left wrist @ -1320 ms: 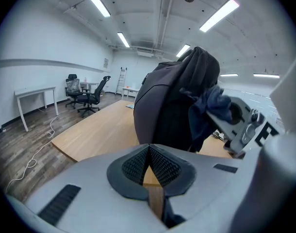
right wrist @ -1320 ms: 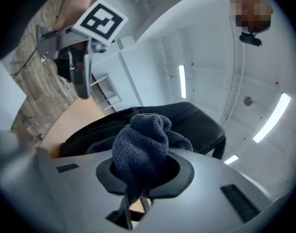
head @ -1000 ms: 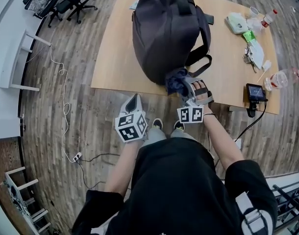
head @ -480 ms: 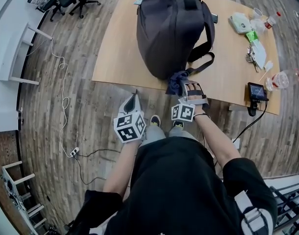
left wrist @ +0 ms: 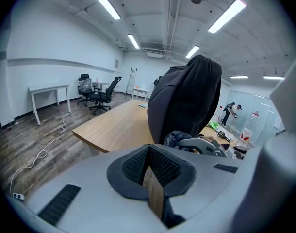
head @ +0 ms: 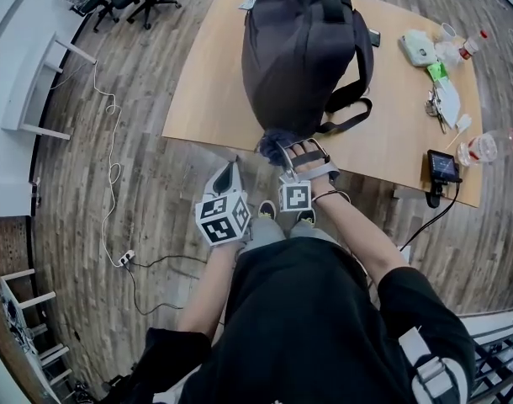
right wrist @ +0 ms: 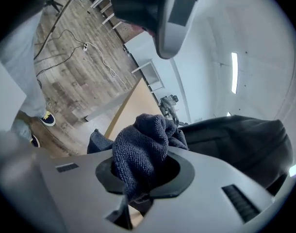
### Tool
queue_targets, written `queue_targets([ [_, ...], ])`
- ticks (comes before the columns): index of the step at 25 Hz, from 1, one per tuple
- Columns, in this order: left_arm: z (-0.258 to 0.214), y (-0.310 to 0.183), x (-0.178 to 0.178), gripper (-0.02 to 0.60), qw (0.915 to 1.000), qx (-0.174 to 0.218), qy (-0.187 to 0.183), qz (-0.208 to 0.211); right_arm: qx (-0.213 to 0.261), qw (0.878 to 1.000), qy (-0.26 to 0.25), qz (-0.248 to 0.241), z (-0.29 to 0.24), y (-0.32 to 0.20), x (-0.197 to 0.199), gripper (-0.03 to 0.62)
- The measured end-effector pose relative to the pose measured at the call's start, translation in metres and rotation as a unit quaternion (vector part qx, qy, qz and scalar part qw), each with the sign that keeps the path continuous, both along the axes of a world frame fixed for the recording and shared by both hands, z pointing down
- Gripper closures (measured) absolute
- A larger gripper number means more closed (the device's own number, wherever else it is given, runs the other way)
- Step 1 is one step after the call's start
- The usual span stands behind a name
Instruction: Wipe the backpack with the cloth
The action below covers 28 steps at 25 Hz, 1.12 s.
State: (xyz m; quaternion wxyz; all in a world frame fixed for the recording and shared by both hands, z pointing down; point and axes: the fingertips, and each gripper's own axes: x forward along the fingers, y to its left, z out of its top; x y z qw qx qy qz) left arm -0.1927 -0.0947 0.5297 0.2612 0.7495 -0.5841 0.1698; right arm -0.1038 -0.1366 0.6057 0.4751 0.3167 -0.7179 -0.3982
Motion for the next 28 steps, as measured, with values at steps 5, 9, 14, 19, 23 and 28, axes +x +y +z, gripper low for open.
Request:
queue_targets([
  [5,-0.005,0.0,-0.016,0.567,0.9998,0.005,-0.001,-0.018,0.029,0.999,-0.033,0.009,-0.046,-0.016,-0.005,0.526],
  [9,-0.006,0.001,-0.02,0.568,0.9997,0.006,0.001,-0.024,0.11,0.993,-0.04,0.009,-0.112,-0.03,0.0,0.526],
  [14,-0.008,-0.002,-0.018,0.567,0.9997,0.011,0.005,-0.023,0.198,0.978,-0.063,0.011,-0.208,-0.036,0.016,0.526],
  [19,-0.008,-0.005,-0.01,0.567,0.9997,0.015,0.007,-0.015,0.249,0.959,-0.131,0.031,-0.299,-0.042,0.041,0.526],
  [23,-0.009,-0.009,-0.005,0.567,0.9998,0.017,0.01,-0.01,0.245,0.956,-0.154,0.05,-0.34,-0.065,0.053,0.526],
  [28,-0.007,-0.01,0.003,0.566,0.9998,0.014,0.013,-0.008,0.236,0.961,-0.139,0.045,-0.337,-0.066,0.043,0.526],
])
